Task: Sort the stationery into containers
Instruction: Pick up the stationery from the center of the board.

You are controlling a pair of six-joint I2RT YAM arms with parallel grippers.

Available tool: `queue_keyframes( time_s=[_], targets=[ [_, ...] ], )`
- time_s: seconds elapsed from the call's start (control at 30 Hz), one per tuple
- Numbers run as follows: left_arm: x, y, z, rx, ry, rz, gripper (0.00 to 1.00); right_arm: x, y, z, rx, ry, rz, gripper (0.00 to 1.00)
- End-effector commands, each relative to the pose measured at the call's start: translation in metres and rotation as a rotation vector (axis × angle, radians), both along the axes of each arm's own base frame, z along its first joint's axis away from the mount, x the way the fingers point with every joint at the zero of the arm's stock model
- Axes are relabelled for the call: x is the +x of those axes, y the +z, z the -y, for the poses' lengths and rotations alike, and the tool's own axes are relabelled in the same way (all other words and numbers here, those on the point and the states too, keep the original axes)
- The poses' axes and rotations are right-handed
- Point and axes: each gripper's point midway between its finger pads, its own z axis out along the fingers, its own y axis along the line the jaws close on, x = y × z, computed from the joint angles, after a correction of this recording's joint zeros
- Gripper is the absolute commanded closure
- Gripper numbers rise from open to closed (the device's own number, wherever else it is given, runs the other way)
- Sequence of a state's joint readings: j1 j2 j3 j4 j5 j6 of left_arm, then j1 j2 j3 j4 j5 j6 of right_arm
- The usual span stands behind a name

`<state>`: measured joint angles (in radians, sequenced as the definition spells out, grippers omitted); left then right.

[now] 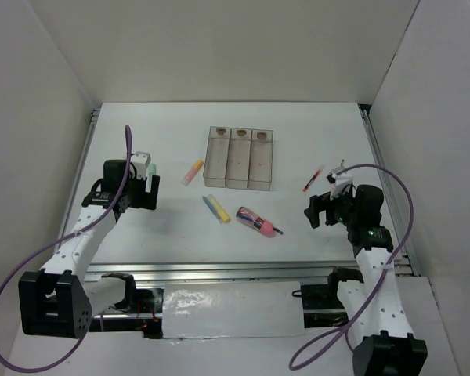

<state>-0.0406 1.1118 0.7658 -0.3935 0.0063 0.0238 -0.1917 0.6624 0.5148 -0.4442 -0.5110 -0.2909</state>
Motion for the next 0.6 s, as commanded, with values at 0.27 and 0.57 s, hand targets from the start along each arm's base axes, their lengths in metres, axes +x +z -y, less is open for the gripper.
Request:
queue_keyframes(
  time_s=[0.27,0.57],
  targets=[
    [0.007,0.014,0.007,-0.014,-0.06,0.043,0.01,0.025,0.019,-0.094,-0.108,0.354,-0.038,0.06],
    [0.007,0.009,0.005,-0.01,-0.059,0.021,0.01,0.041,-0.006,-0.173,-0.232,0.568,-0.161,0.25]
  ],
)
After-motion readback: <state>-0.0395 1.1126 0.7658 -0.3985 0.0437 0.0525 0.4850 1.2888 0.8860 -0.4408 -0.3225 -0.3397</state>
